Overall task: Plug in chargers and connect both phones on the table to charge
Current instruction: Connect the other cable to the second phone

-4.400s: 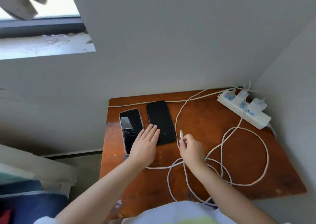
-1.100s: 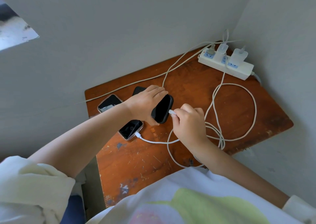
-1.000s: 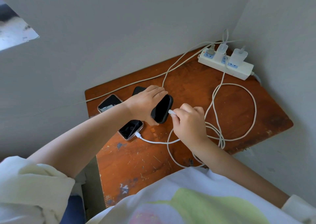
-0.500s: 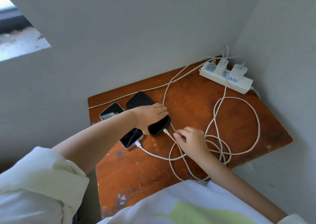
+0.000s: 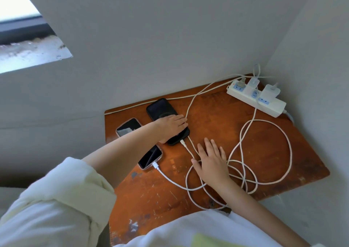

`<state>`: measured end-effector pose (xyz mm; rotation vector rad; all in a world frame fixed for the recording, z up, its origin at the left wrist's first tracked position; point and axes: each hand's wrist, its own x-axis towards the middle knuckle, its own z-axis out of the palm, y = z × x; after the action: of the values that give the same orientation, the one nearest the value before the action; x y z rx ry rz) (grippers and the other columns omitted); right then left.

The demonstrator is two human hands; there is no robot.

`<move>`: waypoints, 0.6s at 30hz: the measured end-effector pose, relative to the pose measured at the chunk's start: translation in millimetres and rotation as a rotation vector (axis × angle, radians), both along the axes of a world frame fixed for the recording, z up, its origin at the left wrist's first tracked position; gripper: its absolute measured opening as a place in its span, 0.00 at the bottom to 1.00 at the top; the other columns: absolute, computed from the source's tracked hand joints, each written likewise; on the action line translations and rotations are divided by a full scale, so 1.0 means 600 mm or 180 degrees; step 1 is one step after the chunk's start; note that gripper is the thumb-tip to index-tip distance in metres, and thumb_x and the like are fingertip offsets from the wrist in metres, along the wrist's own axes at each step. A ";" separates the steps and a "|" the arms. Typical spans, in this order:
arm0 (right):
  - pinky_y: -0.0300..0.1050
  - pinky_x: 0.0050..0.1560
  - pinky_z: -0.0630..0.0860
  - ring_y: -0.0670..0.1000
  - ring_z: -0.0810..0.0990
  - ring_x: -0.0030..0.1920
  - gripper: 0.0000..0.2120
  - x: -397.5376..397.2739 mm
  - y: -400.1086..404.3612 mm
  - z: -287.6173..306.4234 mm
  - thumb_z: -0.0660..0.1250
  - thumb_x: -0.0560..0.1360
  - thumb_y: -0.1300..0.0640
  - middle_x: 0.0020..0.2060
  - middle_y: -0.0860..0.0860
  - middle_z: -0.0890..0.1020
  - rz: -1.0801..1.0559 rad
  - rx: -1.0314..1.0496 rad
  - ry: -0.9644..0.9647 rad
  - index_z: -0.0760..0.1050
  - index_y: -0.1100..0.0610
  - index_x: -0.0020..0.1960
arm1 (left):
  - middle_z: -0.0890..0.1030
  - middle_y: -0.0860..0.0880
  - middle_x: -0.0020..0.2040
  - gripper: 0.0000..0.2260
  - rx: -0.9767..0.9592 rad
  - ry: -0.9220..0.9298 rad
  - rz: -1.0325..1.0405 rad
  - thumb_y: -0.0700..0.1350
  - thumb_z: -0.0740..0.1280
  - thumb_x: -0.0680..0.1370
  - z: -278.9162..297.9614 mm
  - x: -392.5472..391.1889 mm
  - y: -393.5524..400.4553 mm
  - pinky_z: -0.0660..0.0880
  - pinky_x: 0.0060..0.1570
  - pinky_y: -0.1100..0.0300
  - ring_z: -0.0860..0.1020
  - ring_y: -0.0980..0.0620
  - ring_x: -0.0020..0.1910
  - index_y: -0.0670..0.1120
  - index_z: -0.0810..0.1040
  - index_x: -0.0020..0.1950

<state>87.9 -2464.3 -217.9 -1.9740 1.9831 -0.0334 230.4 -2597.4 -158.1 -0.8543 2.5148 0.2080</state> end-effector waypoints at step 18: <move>0.55 0.73 0.48 0.56 0.49 0.74 0.22 -0.044 -0.012 0.015 0.50 0.80 0.49 0.75 0.54 0.55 0.0133 0.0060 0.0094 0.56 0.54 0.73 | 0.46 0.46 0.76 0.26 -0.0478 0.1107 0.2101 0.55 0.47 0.80 -0.109 0.014 0.224 0.32 0.65 0.57 0.41 0.49 0.73 0.44 0.46 0.74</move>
<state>61.3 -2471.5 -209.2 -2.0145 1.9525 0.0248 238.5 -2463.1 -223.6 -1.8315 2.4773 0.4112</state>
